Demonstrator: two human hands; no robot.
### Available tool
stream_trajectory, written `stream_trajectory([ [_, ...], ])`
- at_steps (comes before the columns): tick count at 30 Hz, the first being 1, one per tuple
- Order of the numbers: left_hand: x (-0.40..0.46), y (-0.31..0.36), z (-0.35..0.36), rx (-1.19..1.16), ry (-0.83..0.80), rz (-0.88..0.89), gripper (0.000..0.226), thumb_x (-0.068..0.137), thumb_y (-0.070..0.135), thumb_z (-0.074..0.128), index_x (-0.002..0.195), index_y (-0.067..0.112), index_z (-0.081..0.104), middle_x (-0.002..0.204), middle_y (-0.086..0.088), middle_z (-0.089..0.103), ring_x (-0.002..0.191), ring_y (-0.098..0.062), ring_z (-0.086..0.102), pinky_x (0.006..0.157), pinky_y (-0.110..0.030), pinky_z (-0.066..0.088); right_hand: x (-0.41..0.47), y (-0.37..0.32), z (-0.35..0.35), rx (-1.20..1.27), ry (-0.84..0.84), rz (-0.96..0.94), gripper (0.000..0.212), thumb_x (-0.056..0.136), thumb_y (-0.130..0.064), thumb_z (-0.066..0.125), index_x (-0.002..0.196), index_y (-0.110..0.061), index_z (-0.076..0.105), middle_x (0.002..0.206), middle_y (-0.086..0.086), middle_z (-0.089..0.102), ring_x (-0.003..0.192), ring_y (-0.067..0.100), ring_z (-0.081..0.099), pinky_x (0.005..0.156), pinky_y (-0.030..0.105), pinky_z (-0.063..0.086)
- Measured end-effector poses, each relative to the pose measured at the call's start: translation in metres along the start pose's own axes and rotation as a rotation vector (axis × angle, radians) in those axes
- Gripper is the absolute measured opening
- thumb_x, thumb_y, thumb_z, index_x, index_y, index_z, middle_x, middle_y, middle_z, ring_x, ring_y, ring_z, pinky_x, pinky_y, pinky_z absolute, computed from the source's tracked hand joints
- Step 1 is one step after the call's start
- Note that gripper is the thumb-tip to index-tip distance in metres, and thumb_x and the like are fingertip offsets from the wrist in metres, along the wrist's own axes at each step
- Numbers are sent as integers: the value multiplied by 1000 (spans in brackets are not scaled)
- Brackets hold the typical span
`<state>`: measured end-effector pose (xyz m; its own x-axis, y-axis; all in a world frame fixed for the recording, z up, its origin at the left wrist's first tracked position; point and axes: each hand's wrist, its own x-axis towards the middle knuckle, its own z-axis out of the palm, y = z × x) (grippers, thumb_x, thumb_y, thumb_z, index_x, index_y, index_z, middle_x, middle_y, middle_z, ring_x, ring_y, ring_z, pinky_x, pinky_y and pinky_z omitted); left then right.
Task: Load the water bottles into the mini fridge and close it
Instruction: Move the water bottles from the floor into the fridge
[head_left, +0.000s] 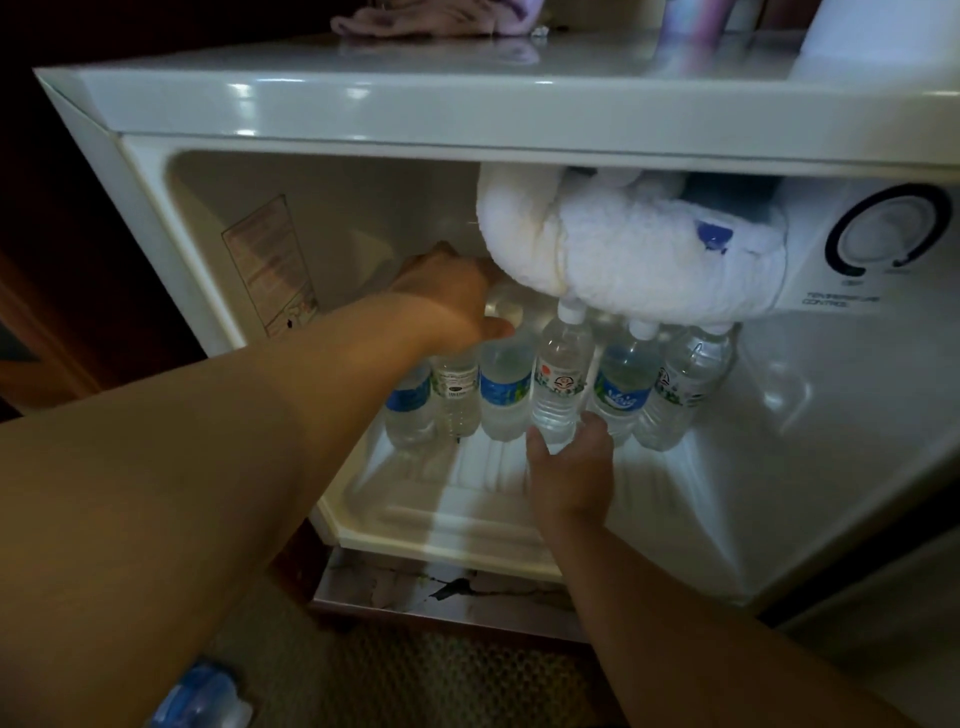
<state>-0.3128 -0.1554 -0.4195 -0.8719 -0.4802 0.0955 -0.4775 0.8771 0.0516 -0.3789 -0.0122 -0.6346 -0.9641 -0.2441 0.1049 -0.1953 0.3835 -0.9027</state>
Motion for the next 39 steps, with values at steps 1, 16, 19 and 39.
stream_trajectory([
  [1,2,1,2,-19,-19,-4,64,92,63,63,147,33,51,138,0,62,128,-27,51,101,-41,42,3,-2,1,-19,-2,-5,62,87,-41,78,137,-15,52,126,9,62,109,32,64,89,42,54],
  [16,10,13,12,-108,-30,37,44,99,52,57,140,36,56,141,5,59,133,-22,48,114,-47,35,4,0,11,-44,125,-38,56,89,-41,77,124,-4,54,119,17,58,101,38,64,78,41,51],
  [19,7,7,10,-118,-41,52,52,93,57,63,142,40,54,142,4,58,132,-24,46,106,-42,39,5,0,10,11,132,5,59,83,-43,83,119,-9,50,121,13,54,96,34,63,75,40,51],
  [39,6,-20,2,-36,-4,27,60,82,31,86,136,22,61,132,-5,64,115,-26,62,88,-30,51,-2,11,11,-704,-257,-439,55,88,-70,40,108,-32,75,108,-3,66,103,26,56,79,41,46],
])
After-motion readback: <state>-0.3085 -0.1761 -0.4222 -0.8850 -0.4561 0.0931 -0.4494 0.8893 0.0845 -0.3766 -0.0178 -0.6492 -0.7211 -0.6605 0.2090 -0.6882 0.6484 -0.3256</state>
